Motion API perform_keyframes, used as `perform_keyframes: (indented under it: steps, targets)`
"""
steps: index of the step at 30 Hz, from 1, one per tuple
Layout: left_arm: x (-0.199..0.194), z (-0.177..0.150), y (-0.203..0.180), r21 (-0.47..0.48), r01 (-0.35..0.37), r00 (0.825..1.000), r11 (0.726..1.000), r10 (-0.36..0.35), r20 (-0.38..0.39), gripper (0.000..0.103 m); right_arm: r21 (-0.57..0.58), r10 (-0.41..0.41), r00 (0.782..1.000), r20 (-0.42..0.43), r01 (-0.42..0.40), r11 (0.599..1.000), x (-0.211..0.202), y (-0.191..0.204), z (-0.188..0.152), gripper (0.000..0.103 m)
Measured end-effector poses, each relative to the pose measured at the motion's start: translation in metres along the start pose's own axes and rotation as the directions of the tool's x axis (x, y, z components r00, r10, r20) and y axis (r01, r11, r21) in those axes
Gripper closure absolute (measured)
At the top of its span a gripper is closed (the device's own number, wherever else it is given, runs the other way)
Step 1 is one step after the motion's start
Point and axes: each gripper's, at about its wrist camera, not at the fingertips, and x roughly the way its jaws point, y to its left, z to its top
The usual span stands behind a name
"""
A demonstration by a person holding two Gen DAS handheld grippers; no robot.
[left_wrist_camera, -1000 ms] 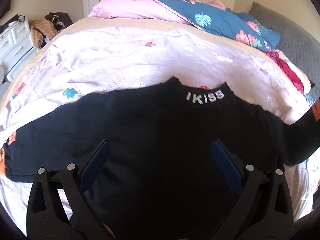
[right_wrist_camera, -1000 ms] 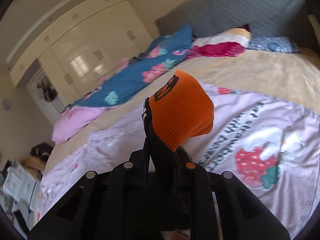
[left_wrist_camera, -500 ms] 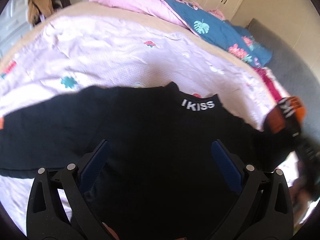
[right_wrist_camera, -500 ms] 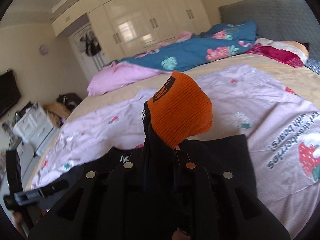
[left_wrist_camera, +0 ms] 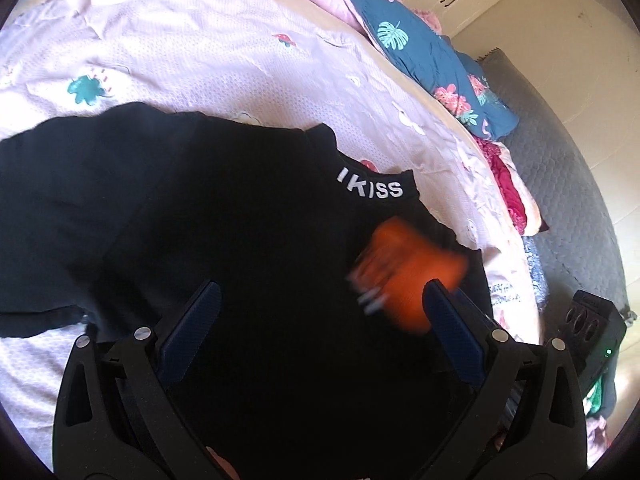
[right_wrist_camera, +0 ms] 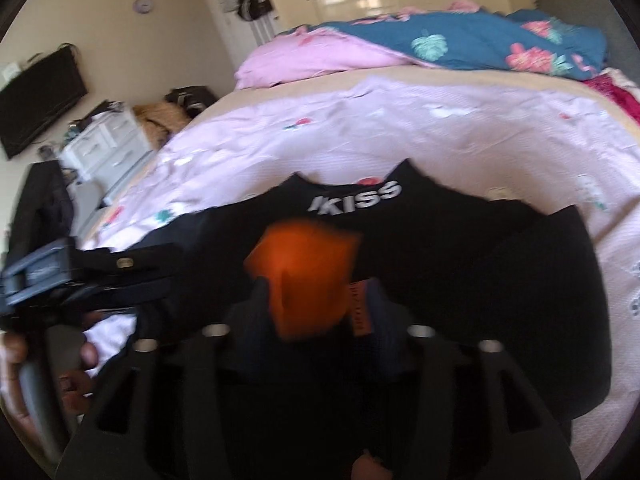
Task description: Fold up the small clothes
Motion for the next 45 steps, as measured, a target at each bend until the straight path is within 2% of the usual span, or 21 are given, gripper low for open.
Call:
perform_keyframes:
  steps: [1,4,8,12,14,15,16,18,19,22,25,27,30,33,39,45]
  targets:
    - [0.001,-0.001,0.0,0.003,0.008,1.0,1.0,-0.008,0.0,0.008,0.001,0.025,1.0,0.012,-0.025,1.0,-0.006,0.0,0.001,0.042]
    - [0.006,-0.004,-0.004,0.015,0.029,0.999,0.999,-0.029,-0.012,0.008,0.047,0.065,0.997,0.046,-0.067,0.997,-0.023,-0.011,0.006,0.039]
    - [0.024,-0.013,-0.01,0.032,0.038,0.997,0.999,-0.036,-0.067,0.012,0.112,-0.028,0.998,0.062,0.02,0.994,-0.035,-0.036,0.011,0.038]
    - [0.045,-0.024,-0.013,0.041,0.022,0.994,0.999,-0.017,-0.112,0.043,0.174,-0.085,0.994,0.07,0.072,0.982,-0.046,-0.059,0.011,0.038]
    - [0.051,-0.028,-0.016,0.064,-0.014,0.994,0.998,0.021,-0.106,0.052,0.197,-0.097,0.992,0.081,0.079,0.977,-0.05,-0.067,0.012,0.038]
    - [0.052,-0.03,-0.019,0.089,-0.033,0.995,0.995,0.041,-0.091,0.063,0.206,-0.109,0.99,0.09,0.088,0.975,-0.054,-0.071,0.012,0.038]
    - [0.052,-0.031,-0.02,0.101,-0.04,0.996,0.994,0.048,-0.078,0.079,0.211,-0.117,0.989,0.096,0.095,0.973,-0.055,-0.073,0.013,0.038]
    - [0.05,-0.03,-0.019,0.102,-0.018,0.998,0.995,0.024,-0.056,0.091,0.226,-0.13,0.986,0.106,0.103,0.969,-0.058,-0.079,0.014,0.038]
    - [0.048,-0.029,-0.018,0.101,-0.005,0.999,0.995,0.01,-0.05,0.093,0.24,-0.133,0.985,0.111,0.103,0.965,-0.061,-0.084,0.014,0.038]
    - [0.036,-0.028,-0.027,0.138,0.001,1.0,0.99,0.0,-0.002,0.094,0.276,-0.155,0.979,0.129,0.115,0.954,-0.069,-0.097,0.015,0.038]
    - [0.013,-0.024,-0.041,0.175,0.022,0.997,0.984,-0.034,0.065,0.095,0.289,-0.215,0.966,0.142,0.167,0.942,-0.077,-0.107,0.014,0.038]
    - [-0.008,-0.022,-0.051,0.207,0.028,0.991,0.978,-0.054,0.122,0.096,0.298,-0.247,0.958,0.147,0.195,0.934,-0.081,-0.112,0.014,0.038]
    - [-0.034,-0.02,-0.059,0.223,0.052,0.98,0.974,-0.093,0.177,0.096,0.329,-0.253,0.955,0.156,0.191,0.925,-0.086,-0.121,0.013,0.038]
    - [-0.051,-0.017,-0.062,0.233,0.048,0.971,0.971,-0.1,0.218,0.096,0.342,-0.258,0.954,0.155,0.193,0.919,-0.088,-0.125,0.012,0.038]
    - [-0.055,-0.012,-0.048,0.189,0.028,0.972,0.982,-0.07,0.223,0.096,0.328,-0.265,0.955,0.136,0.209,0.921,-0.084,-0.122,0.012,0.038]
    - [-0.051,-0.014,-0.028,0.152,-0.018,0.979,0.988,-0.014,0.202,0.096,0.303,-0.276,0.96,0.053,0.248,0.92,-0.065,-0.119,0.011,0.038]
